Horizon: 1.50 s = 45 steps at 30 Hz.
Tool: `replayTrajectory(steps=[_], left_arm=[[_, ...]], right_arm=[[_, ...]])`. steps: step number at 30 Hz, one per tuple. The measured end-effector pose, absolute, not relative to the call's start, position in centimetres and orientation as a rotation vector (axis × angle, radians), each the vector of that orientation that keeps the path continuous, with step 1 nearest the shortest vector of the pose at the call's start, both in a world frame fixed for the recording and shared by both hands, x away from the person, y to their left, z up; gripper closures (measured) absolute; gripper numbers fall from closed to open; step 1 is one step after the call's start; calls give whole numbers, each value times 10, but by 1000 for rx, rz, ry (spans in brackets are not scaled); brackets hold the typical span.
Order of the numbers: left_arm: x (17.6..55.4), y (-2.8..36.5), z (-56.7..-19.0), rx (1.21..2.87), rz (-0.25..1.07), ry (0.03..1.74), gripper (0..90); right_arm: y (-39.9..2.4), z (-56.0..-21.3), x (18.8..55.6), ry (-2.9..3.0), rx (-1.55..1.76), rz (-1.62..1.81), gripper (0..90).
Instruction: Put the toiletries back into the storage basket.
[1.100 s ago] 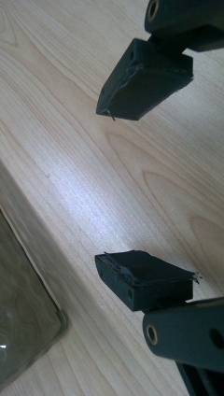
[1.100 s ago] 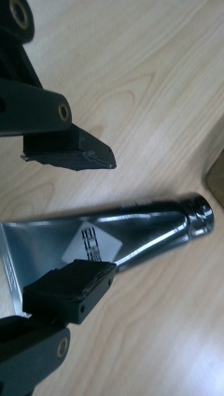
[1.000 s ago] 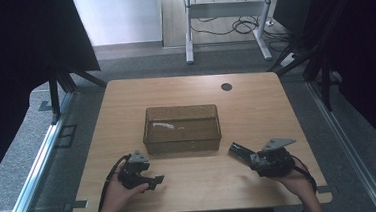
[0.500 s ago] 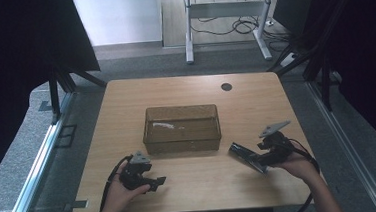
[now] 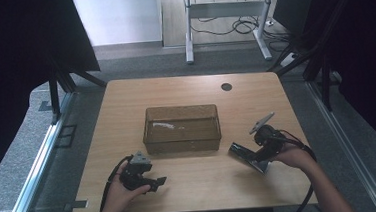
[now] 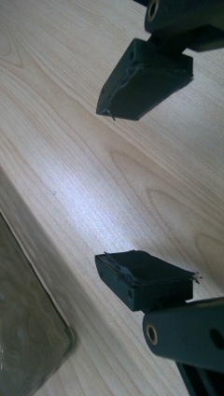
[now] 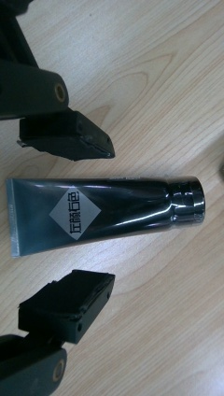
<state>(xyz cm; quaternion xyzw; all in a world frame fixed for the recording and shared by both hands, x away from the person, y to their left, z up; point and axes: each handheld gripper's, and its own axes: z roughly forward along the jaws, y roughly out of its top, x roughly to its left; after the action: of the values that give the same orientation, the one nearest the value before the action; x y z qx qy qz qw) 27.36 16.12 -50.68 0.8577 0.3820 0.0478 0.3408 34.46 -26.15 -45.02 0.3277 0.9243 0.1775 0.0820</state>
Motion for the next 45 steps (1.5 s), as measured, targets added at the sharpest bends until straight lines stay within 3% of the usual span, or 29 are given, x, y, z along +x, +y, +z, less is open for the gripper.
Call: replayTrajectory(steps=[19,45], left_arm=[[275,160,-509,2244,122,997,245],[275,158,-511,2257,122,992,246]], right_arm=[[-237,-482,357,2838,934,337,326],[-235,-502,373,2908,965,259,437]])
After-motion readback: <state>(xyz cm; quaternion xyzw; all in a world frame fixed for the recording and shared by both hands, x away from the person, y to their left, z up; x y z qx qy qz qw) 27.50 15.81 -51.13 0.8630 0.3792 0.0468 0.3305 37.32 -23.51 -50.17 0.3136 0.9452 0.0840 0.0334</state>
